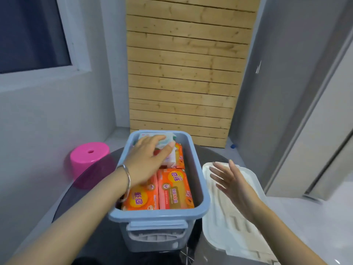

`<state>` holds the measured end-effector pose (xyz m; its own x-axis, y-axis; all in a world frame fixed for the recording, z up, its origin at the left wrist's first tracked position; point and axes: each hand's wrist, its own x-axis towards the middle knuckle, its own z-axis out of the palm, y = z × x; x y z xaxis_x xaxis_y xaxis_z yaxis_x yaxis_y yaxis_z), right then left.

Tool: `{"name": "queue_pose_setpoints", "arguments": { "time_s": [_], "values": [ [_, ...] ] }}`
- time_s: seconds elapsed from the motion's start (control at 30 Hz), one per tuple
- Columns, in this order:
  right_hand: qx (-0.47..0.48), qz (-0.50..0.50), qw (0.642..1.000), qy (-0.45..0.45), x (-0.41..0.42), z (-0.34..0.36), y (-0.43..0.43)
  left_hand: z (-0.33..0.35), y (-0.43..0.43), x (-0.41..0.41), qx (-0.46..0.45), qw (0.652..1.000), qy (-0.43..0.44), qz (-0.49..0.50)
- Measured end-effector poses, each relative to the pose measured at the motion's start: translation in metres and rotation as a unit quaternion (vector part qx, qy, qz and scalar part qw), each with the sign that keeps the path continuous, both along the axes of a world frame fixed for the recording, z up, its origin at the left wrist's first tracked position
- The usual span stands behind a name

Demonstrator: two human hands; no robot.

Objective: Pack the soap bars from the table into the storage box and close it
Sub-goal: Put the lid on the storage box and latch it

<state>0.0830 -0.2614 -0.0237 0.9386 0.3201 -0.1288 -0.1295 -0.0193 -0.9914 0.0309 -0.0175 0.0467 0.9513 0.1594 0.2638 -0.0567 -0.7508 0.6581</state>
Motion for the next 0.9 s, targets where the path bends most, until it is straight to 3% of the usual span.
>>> {"name": "queue_pose_setpoints", "arguments": {
  "time_s": [0.1, 0.2, 0.33, 0.6, 0.7, 0.77, 0.9],
  "values": [
    [-0.134, 0.061, 0.988, -0.040, -0.029, -0.021, -0.034, 0.000, -0.045, -0.012, 0.065, 0.990, 0.032, -0.119],
    [-0.200, 0.084, 0.973, -0.076, -0.059, -0.027, -0.059, -0.006, -0.077, -0.012, 0.155, 0.964, 0.093, -0.196],
    [-0.245, 0.145, 0.953, -0.104, -0.084, -0.045, -0.075, -0.012, -0.086, -0.002, 0.186, 0.952, 0.130, -0.205],
    [-0.339, 0.078, 0.902, -0.256, -0.083, -0.074, -0.084, -0.016, -0.087, -0.003, 0.161, 0.958, 0.107, -0.212],
    [-0.271, 0.021, 0.929, -0.252, -0.077, -0.056, -0.078, -0.017, -0.087, -0.003, 0.136, 0.964, 0.098, -0.209],
    [-0.197, -0.073, 0.944, -0.253, -0.070, -0.025, -0.077, -0.017, -0.087, -0.004, 0.122, 0.967, 0.095, -0.202],
    [0.046, -0.274, 0.937, -0.211, -0.064, 0.044, -0.091, -0.016, -0.088, -0.006, 0.105, 0.973, 0.084, -0.185]
  ]
}}
